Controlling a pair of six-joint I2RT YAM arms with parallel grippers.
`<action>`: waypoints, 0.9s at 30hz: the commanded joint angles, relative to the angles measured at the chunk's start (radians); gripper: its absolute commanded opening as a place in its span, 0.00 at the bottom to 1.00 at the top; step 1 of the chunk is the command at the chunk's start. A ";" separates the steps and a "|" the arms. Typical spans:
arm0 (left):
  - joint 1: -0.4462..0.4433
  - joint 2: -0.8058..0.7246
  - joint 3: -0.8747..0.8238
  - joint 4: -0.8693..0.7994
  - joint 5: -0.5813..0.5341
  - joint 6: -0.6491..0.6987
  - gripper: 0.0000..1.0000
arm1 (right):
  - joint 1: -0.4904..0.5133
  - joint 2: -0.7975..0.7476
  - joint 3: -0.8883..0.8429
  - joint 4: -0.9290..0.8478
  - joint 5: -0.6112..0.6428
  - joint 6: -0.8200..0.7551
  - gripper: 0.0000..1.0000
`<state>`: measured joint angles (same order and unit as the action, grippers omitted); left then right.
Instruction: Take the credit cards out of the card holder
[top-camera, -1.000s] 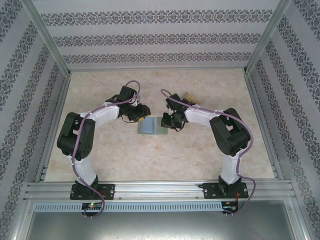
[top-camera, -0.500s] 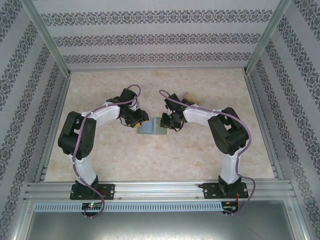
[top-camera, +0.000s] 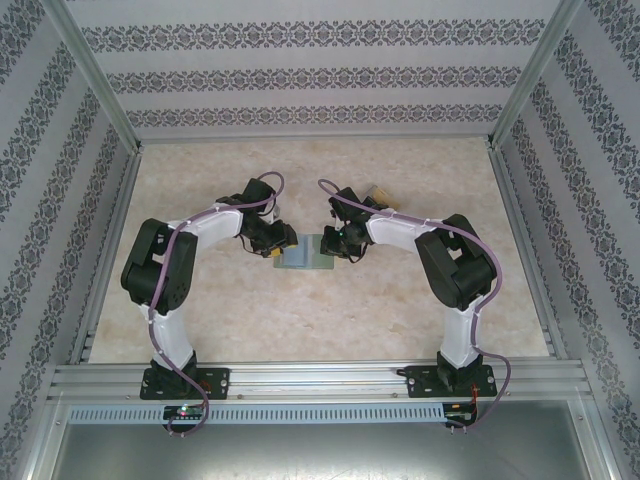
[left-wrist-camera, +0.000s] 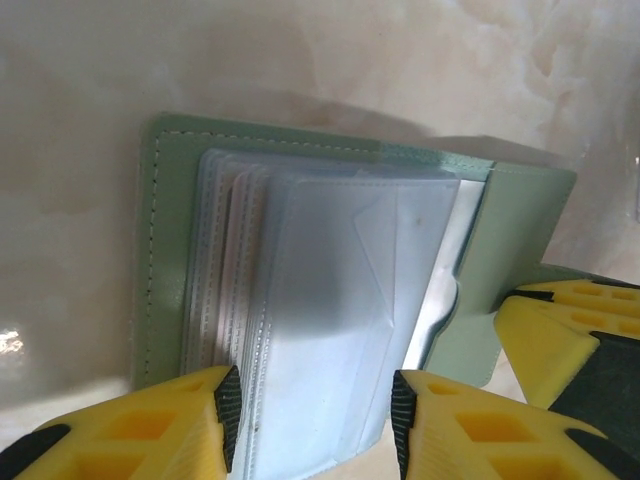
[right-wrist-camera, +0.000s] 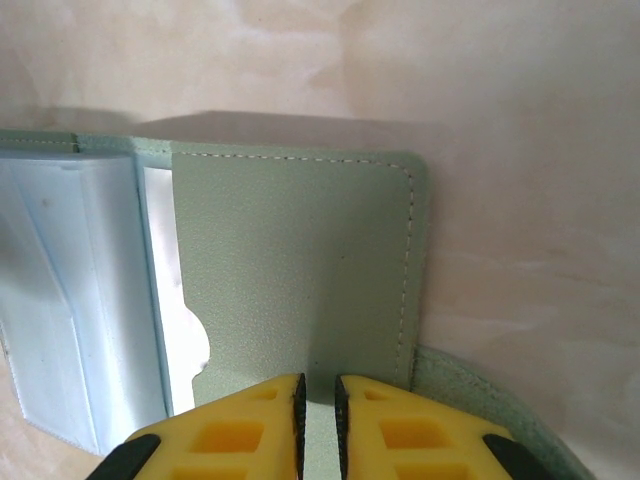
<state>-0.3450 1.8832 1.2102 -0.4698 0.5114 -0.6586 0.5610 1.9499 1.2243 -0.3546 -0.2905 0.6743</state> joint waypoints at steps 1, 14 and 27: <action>0.001 0.021 0.031 -0.055 -0.005 0.035 0.47 | 0.013 0.036 0.014 -0.011 -0.001 -0.017 0.20; 0.001 0.027 0.025 0.015 0.125 0.036 0.46 | 0.014 0.047 0.014 -0.005 -0.009 -0.016 0.20; 0.001 0.003 0.024 0.042 0.159 0.048 0.41 | 0.016 0.052 0.017 -0.004 -0.009 -0.013 0.20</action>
<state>-0.3450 1.9011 1.2198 -0.4618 0.6327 -0.6315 0.5610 1.9560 1.2304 -0.3588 -0.2970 0.6746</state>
